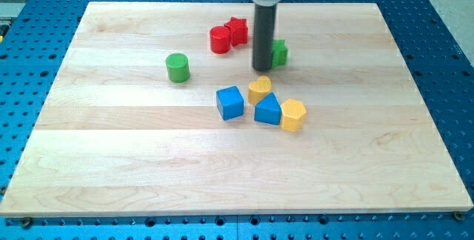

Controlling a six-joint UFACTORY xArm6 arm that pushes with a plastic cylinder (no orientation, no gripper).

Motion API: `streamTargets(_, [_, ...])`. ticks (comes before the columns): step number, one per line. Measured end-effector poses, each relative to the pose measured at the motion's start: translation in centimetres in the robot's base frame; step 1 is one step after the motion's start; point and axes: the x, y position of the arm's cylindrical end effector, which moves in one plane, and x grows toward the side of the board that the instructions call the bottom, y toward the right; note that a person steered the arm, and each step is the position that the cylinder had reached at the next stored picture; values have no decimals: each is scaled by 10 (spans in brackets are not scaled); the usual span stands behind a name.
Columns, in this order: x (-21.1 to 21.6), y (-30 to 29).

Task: Push green star into red star

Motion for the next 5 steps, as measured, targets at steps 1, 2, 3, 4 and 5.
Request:
streamTargets(1, [-35, -8])
streamTargets(2, [-20, -12])
streamTargets(3, [4, -19])
streamTargets(4, [20, 1])
streamTargets(5, [22, 15])
